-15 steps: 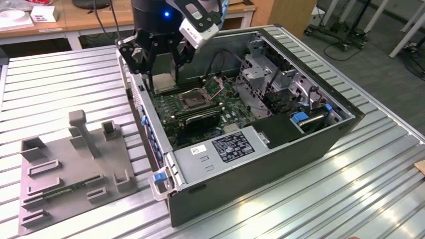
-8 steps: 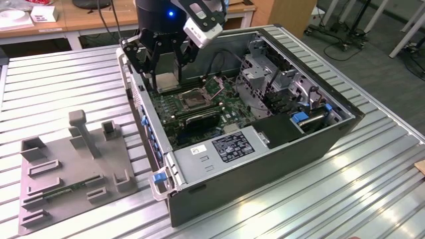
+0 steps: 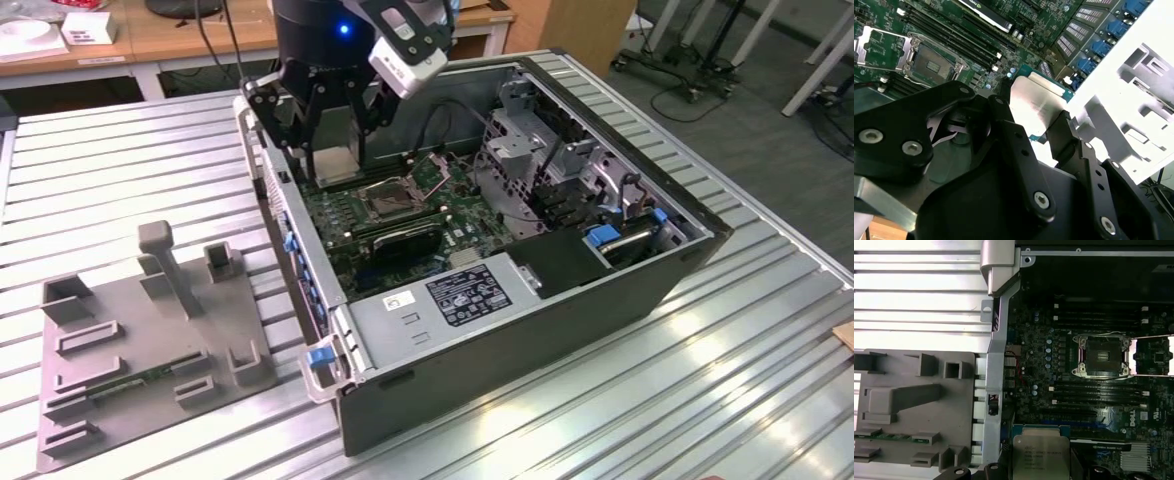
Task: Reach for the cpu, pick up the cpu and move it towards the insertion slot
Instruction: 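Pick up the cpu and move it towards the insertion slot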
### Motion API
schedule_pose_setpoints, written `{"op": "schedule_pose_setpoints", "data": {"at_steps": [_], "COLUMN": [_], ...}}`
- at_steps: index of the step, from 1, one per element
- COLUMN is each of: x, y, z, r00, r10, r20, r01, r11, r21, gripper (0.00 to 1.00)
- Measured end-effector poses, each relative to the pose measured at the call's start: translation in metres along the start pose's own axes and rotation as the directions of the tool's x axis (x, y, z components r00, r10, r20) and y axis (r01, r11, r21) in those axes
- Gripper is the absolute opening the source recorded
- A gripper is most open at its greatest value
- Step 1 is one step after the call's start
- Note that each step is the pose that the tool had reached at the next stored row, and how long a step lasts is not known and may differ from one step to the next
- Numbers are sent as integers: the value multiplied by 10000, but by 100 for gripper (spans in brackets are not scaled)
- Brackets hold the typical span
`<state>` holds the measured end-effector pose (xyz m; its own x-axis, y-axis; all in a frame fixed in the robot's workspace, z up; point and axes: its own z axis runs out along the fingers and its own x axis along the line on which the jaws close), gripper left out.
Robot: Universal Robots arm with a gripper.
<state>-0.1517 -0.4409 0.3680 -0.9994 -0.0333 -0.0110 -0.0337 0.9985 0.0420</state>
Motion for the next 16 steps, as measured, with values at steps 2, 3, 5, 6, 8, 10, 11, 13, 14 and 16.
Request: {"op": "schedule_pose_setpoints", "data": {"at_steps": [2, 3, 5, 6, 8, 10, 11, 13, 14, 16], "x": [0, 0, 0, 0, 0, 0, 0, 0, 0, -1], "y": [0, 0, 0, -1, 0, -1, -1, -1, -1, -2], "z": [6, 7, 9, 9, 12, 20, 24, 31, 31, 34], "r00": [10000, 10000, 10000, 10000, 10000, 10000, 10000, 10000, 10000, 10000], "r10": [0, 0, 0, 0, 0, 0, 0, 0, 0, 0], "r20": [1, 0, 0, 0, 2, 2, 0, 0, -1, 0], "r01": [0, 0, 0, 0, 0, 0, 0, 0, 0, 0], "r11": [10000, 10000, 10000, 10000, 10000, 10000, 10000, 10000, 10000, 10000], "r21": [0, 1, 0, 1, -2, -3, -1, -1, 0, -1], "gripper": [54, 54, 54, 54, 54, 54, 54, 54, 54, 54]}}
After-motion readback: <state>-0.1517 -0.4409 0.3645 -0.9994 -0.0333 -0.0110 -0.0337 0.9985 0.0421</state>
